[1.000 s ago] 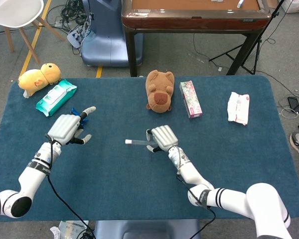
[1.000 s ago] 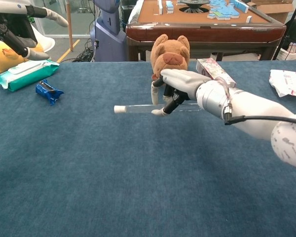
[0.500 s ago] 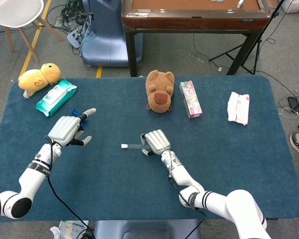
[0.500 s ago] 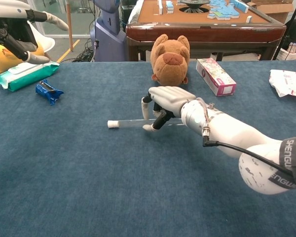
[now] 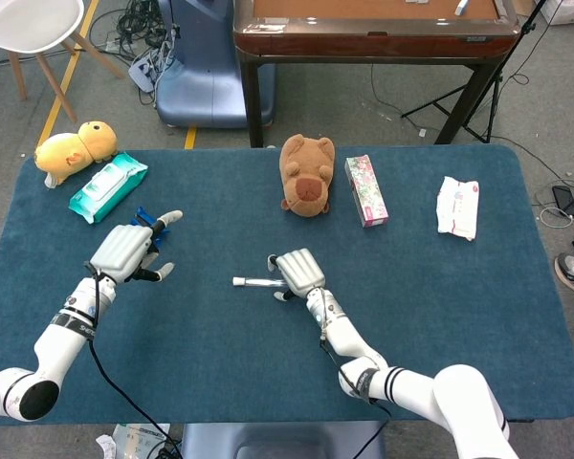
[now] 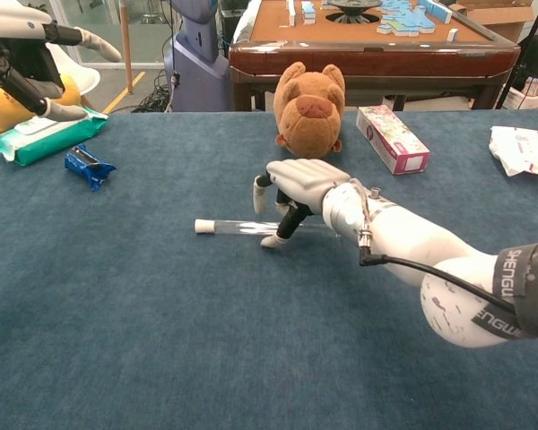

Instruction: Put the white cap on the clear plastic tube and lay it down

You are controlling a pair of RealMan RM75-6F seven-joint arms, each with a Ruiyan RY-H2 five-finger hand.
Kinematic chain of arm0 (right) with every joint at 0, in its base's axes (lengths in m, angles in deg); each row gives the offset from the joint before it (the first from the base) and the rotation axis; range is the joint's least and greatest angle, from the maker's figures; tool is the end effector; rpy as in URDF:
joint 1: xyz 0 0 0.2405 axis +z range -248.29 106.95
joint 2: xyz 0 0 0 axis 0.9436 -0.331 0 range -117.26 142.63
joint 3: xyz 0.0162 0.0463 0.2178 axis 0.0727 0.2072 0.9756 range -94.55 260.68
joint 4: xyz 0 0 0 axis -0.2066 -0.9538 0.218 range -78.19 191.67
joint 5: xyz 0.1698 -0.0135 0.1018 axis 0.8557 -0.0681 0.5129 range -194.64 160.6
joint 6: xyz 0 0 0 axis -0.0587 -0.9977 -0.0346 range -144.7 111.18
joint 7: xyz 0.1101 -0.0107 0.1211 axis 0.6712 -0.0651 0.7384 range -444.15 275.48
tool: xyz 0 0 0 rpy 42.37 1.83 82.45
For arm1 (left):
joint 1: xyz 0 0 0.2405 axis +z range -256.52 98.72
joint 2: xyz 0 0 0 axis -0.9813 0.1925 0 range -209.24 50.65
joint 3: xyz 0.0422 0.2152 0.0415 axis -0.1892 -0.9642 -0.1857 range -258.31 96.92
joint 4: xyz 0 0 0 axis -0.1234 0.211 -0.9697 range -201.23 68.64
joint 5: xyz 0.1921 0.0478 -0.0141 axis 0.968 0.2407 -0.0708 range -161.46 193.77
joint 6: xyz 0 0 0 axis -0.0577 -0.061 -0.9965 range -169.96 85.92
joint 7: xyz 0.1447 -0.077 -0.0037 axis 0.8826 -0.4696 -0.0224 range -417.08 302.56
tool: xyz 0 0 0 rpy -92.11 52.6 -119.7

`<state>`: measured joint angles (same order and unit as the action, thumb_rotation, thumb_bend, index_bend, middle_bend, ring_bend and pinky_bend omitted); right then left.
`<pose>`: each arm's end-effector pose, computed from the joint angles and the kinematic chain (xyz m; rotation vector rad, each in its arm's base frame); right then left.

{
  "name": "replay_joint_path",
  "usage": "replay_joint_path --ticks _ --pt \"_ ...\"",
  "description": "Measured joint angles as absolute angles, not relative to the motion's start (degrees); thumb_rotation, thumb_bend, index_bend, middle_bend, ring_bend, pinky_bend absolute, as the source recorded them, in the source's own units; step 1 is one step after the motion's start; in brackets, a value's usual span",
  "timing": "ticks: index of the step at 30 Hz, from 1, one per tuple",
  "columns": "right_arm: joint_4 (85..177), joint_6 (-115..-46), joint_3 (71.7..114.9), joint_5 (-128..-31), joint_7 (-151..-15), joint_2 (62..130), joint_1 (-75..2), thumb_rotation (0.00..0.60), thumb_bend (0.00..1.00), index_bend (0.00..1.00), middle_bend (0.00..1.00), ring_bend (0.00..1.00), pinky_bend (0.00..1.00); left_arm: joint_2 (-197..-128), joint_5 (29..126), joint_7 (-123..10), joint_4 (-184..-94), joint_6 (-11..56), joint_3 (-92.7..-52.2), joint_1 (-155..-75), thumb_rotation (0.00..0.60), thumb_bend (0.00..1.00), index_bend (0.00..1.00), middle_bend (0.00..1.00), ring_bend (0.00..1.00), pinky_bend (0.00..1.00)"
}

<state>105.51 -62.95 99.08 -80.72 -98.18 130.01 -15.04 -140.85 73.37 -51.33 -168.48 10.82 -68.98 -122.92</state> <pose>-0.0629 -0.3703 -0.1193 1.9186 -0.9698 0.9453 -0.1221 0.3540 0.1062 -1.7277 -1.0841 -0.9967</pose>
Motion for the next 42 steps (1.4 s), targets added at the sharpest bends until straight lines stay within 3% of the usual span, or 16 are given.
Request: replay_joint_path --ticks 8,13,21,24,28,34,42 --pt "111.8 -64.6 100.7 -79.6 -100.5 126.2 -16.1 0.600 0.04 0.37 0.91 1.00 1.00 -140.7 73.1 -51.4 -168.4 11.6 -68.8 -122.2 0.600 0.30 0.14 1.00 0.94 1.00" --pt "120.0 -67.7 101.7 -79.3 -101.4 119.9 -18.4 0.600 0.05 0.37 0.89 0.98 1.00 -140.1 72.7 -52.5 -167.5 12.7 -68.8 -120.7 0.600 0.30 0.14 0.96 0.91 0.97" --pt "140.2 -73.6 102.0 -78.2 -105.4 103.1 -24.9 0.600 0.20 0.40 0.80 0.87 1.00 -138.9 73.1 -54.7 -166.3 15.9 -69.8 -116.5 0.600 0.30 0.18 0.75 0.65 0.75" --pt "148.0 -76.2 101.5 -77.9 -106.7 95.3 -28.3 0.600 0.23 0.40 0.72 0.78 0.96 -138.6 73.9 -54.8 -166.1 18.4 -70.4 -114.6 0.600 0.30 0.19 0.66 0.59 0.67" --pt "155.0 -80.6 100.1 -78.4 -106.8 86.0 -34.3 0.600 0.26 0.41 0.64 0.68 0.92 -138.6 75.2 -54.5 -165.8 23.0 -71.3 -111.5 0.600 0.30 0.19 0.59 0.54 0.62" --pt "160.2 -86.0 96.0 -82.2 -103.3 77.2 -42.3 0.600 0.27 0.42 0.63 0.64 0.90 -139.5 78.2 -54.0 -165.2 31.4 -73.4 -105.1 0.600 0.30 0.21 0.58 0.52 0.58" --pt "163.0 -90.6 90.6 -86.4 -98.4 72.2 -50.0 0.600 0.27 0.42 0.62 0.62 0.88 -142.4 83.5 -53.5 -164.5 39.8 -76.4 -97.8 0.600 0.30 0.21 0.57 0.51 0.55"
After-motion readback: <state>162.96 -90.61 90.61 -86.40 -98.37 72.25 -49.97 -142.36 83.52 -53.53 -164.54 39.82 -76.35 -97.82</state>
